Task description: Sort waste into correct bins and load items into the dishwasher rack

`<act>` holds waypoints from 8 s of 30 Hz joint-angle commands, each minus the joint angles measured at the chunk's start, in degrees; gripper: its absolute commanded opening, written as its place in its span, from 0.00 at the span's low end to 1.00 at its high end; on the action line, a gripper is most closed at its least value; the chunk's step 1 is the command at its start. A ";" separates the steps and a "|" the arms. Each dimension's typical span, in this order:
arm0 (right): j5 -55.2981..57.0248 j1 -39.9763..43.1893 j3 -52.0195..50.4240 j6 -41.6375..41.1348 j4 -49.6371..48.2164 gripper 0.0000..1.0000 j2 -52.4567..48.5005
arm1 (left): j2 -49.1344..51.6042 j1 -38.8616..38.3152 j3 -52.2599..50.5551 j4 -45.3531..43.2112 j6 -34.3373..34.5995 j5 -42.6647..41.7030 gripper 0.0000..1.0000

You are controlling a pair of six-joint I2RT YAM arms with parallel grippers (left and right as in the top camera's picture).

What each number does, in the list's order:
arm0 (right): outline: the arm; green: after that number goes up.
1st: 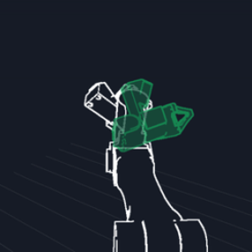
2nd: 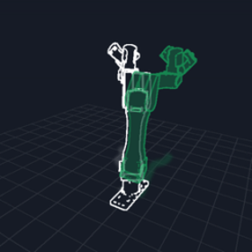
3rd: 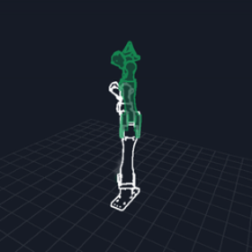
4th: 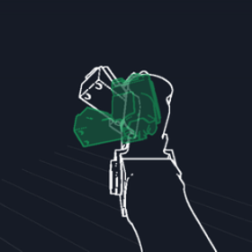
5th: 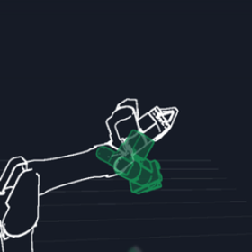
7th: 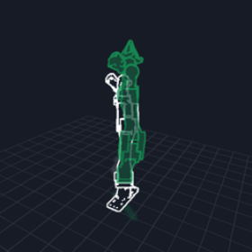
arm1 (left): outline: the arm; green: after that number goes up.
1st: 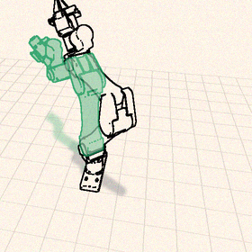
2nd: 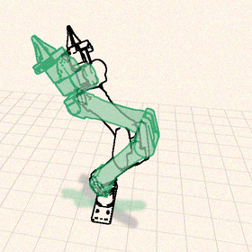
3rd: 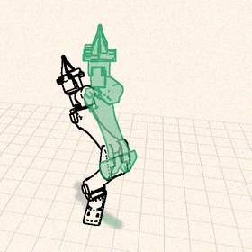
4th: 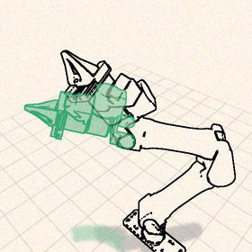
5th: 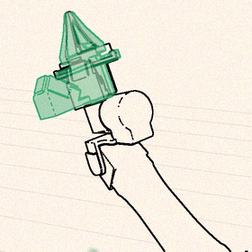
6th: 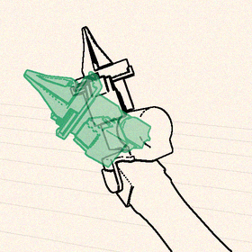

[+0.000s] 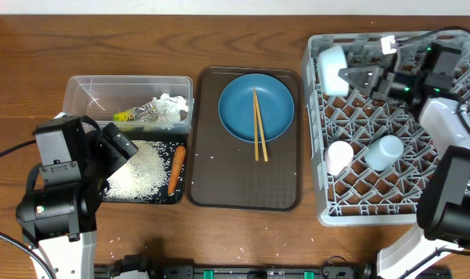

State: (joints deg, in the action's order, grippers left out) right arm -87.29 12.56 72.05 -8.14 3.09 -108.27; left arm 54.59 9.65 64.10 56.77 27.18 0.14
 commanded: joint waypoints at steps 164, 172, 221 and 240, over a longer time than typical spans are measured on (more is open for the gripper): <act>26.64 -8.13 -6.03 -46.69 -42.05 0.43 8.83 | 0.02 0.31 0.24 0.17 0.11 0.07 0.99; 38.27 -9.88 -5.92 -21.64 -10.10 0.43 13.57 | 0.02 0.31 0.26 0.17 0.11 0.07 0.99; 16.46 -4.00 -5.92 -17.99 -15.98 0.02 8.96 | 0.02 0.31 0.26 0.17 0.09 0.07 0.99; 42.51 -3.67 -6.23 -0.79 10.10 0.01 8.70 | 0.02 0.31 0.26 0.17 0.09 0.07 0.99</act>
State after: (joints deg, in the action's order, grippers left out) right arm -48.27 9.52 65.71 -13.08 11.38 -99.68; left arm 54.65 9.65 64.10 56.80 27.18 0.14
